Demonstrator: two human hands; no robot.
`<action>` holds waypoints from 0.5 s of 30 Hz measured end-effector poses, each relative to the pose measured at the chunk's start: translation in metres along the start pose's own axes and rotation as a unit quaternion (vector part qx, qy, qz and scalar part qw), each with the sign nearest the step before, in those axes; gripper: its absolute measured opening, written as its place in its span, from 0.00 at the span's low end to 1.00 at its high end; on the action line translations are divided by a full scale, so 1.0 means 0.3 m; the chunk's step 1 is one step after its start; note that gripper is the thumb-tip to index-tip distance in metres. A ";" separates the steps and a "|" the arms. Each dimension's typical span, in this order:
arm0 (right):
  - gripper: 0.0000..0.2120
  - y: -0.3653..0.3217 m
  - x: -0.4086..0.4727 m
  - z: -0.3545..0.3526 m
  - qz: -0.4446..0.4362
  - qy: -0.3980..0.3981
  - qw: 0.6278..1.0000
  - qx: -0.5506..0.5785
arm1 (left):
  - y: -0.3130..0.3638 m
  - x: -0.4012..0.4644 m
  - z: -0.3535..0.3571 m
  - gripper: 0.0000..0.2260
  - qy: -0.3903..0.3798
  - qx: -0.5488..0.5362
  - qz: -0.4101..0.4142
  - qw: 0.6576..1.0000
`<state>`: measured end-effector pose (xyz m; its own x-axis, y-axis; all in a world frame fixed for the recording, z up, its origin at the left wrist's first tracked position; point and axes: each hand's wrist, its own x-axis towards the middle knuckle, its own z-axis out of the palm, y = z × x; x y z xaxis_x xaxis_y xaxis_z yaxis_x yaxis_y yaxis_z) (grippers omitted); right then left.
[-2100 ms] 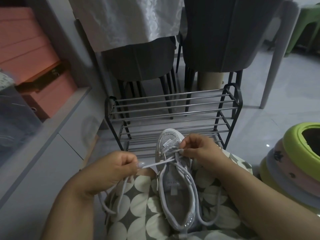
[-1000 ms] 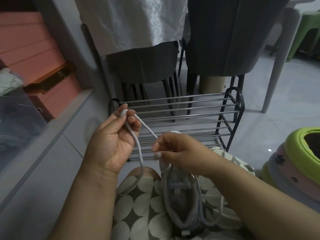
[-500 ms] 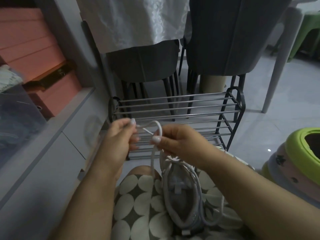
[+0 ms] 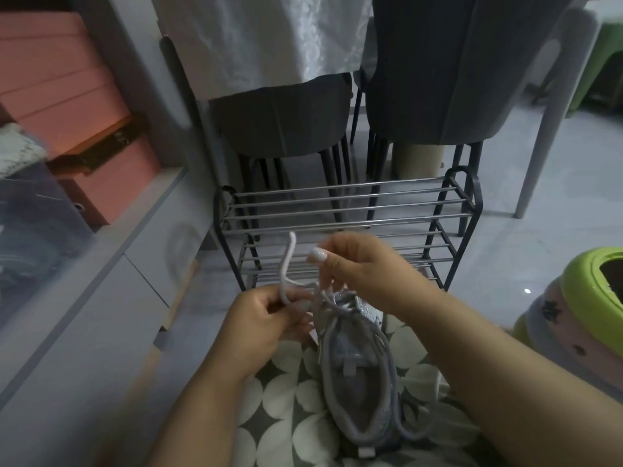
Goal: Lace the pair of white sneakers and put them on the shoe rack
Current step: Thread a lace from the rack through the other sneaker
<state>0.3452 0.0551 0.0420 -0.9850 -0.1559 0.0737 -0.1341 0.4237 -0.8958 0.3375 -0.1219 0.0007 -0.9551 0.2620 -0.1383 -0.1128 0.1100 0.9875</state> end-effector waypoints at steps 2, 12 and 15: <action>0.16 0.028 -0.030 -0.008 0.003 -0.012 0.999 -0.045 | -0.016 0.002 0.006 0.06 0.000 -0.009 -0.003 1.000; 0.15 0.106 -0.089 -0.049 -0.006 -0.091 0.969 -0.230 | -0.064 0.016 0.048 0.05 0.000 0.015 0.026 1.000; 0.10 0.122 -0.083 -0.038 -0.005 -0.094 0.963 -0.251 | -0.066 0.020 0.051 0.04 0.002 0.033 0.033 0.999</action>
<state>0.3635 0.0846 0.0124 -0.9528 -0.3007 -0.0422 -0.2249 0.7922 -0.5674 0.3381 -0.1078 -0.0207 -0.9607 0.2677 -0.0733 -0.0321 0.1552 0.9874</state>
